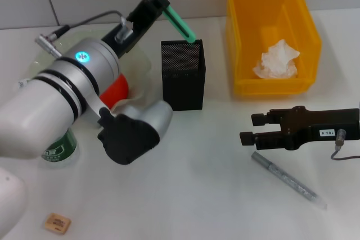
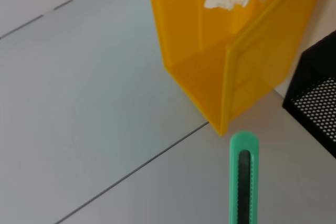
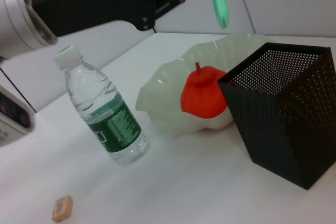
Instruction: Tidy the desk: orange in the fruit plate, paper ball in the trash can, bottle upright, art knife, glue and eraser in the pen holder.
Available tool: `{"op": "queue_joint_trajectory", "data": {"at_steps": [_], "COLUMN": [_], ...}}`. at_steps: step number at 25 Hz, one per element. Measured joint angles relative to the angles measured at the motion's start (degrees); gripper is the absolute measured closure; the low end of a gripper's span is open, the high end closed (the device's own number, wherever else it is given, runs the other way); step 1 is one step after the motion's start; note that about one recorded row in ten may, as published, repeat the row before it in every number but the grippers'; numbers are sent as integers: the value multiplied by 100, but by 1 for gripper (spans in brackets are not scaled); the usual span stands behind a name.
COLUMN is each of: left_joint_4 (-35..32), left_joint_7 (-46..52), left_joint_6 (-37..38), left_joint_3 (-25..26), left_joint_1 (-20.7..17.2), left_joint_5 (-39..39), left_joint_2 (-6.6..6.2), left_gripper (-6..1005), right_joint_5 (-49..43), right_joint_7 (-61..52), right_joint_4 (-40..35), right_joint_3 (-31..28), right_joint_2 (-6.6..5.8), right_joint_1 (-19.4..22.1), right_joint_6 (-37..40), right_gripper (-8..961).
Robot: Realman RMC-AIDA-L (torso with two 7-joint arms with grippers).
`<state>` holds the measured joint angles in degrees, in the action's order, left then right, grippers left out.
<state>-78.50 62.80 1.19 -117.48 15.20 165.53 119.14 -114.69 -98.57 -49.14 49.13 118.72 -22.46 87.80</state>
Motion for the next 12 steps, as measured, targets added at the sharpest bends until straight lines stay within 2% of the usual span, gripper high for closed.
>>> {"op": "queue_joint_trajectory", "data": {"at_steps": [3, 12], "left_joint_4": [419, 1018], "left_joint_7": [-291, -652], "left_joint_6": [-684, -1452], "left_joint_3": [-87, -327], "left_joint_1": [34, 205], "left_joint_5": [-3, -13], "left_joint_2": [3, 2], "left_gripper": [810, 809], "right_joint_5": [0, 229], "right_joint_7": [16, 179], "right_joint_4": [-1, -25], "right_joint_3": [0, -42], "right_joint_2": [14, 19], "right_joint_1": [-4, 151], "right_joint_6": [118, 430], "right_gripper": [196, 196]}}
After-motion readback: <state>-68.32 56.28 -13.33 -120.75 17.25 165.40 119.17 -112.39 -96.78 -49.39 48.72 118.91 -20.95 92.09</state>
